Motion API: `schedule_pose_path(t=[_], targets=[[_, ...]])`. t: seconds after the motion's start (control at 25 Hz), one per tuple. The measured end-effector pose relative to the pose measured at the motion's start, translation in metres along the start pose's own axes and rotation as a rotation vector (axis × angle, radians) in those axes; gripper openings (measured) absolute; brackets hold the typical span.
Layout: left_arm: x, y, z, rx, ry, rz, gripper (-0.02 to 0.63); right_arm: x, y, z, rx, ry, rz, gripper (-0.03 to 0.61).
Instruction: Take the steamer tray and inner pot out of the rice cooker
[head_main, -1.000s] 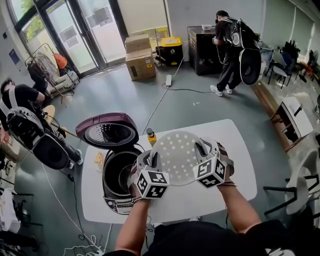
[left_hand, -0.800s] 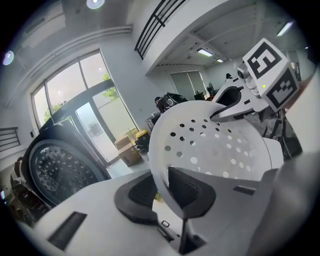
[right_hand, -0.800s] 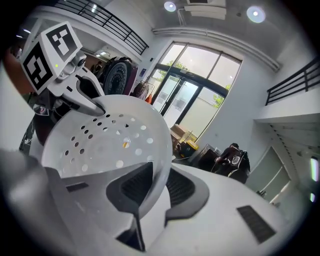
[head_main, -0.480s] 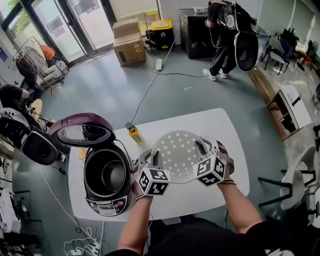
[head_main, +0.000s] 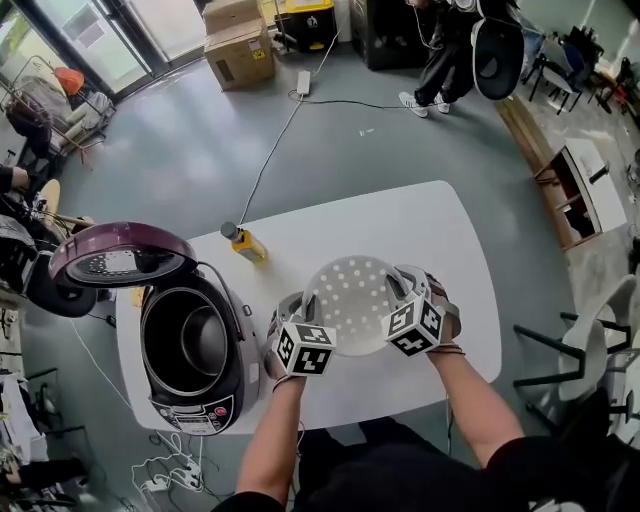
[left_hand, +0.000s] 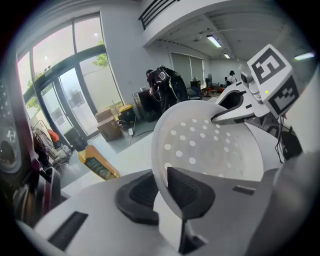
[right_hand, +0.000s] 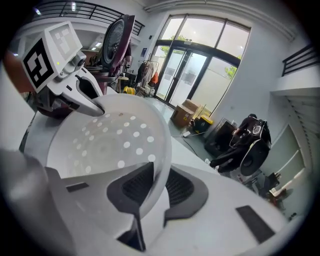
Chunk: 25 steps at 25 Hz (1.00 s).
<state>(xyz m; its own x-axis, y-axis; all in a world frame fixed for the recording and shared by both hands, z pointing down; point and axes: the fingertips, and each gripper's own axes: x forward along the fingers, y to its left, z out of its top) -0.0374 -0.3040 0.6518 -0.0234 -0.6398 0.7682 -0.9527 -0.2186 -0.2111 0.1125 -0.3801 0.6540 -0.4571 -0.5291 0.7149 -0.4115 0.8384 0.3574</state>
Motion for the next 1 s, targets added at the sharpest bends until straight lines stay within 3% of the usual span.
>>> schedule_pose_path(t=[0.2,0.6,1.0], targets=[[0.026,-0.011,-0.021,-0.032,0.042,-0.026,0.054,0.022,0.012,-0.024,0.013,0.047,0.037,0.064],[0.065,-0.012,-0.039,-0.011,0.081,-0.030,0.061,0.059,0.024,-0.049,0.039,0.096,0.085,0.072],[0.087,-0.005,-0.045,0.002,0.082,0.004,0.081,0.079,0.026,-0.056,0.022,0.104,0.060,0.100]])
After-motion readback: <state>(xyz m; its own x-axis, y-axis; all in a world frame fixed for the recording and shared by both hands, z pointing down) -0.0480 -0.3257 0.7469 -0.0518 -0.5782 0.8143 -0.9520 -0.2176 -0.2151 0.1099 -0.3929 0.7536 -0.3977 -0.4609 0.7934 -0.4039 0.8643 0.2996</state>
